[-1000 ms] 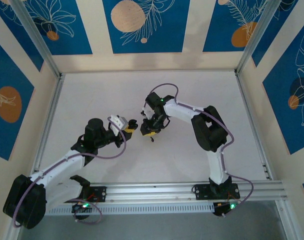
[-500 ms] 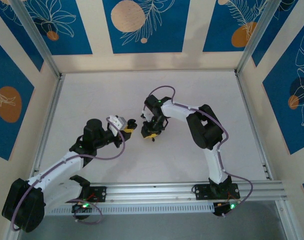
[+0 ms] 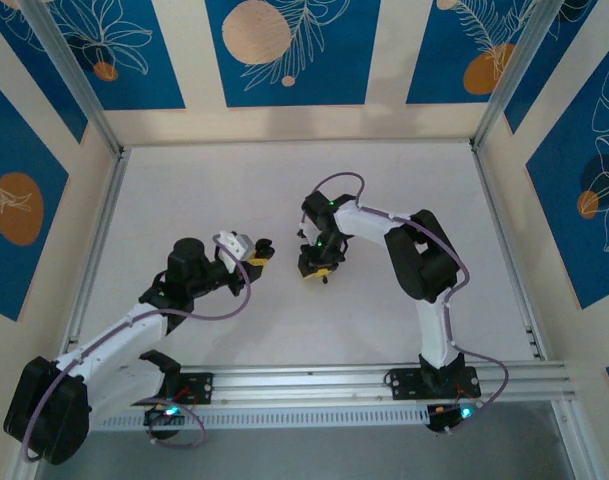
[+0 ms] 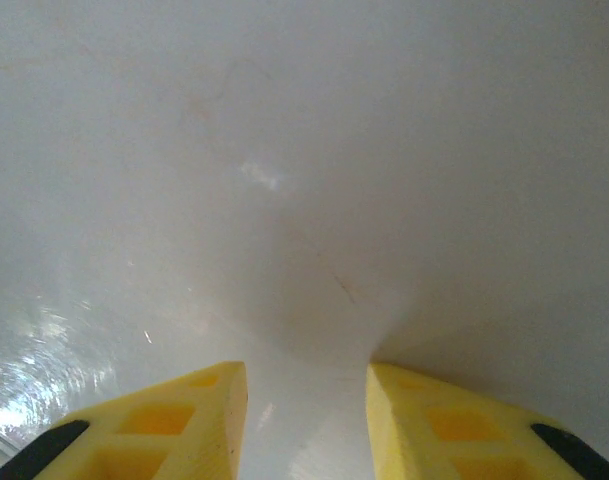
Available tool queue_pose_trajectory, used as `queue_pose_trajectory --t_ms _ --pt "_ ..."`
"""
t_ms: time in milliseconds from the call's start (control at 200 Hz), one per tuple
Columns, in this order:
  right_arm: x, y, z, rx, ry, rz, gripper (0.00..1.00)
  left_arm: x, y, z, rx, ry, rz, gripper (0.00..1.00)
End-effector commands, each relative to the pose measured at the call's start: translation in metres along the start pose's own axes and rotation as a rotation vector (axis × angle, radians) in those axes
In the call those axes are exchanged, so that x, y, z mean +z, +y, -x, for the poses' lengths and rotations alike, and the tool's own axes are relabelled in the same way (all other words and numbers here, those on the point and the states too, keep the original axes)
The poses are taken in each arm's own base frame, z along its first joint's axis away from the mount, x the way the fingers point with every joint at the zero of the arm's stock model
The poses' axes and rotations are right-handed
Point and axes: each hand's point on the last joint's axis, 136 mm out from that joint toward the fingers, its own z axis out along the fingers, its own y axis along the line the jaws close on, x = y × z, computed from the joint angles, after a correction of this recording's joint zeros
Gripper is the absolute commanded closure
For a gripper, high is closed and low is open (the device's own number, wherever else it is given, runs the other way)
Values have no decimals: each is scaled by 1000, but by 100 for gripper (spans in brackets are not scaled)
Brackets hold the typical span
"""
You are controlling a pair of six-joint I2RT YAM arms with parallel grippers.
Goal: Insert the wireless bluetooth earbuds into the charging case
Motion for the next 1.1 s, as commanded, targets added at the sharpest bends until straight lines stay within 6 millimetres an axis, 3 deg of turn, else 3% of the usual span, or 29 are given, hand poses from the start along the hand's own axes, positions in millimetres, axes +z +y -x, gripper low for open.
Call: queue_pose_trajectory --t_ms 0,370,590,1095 --pt "-9 -7 -14 29 17 -35 63 -3 1 -2 0 2 4 76" --pt "-46 -7 -27 123 -28 -26 60 -3 0 0 -3 -4 0 76" --pt "-34 -18 -45 192 16 -55 60 -3 0 -1 -2 -5 -3 76" --pt "-11 -39 -43 214 68 -147 66 -5 0 1 0 -8 2 76"
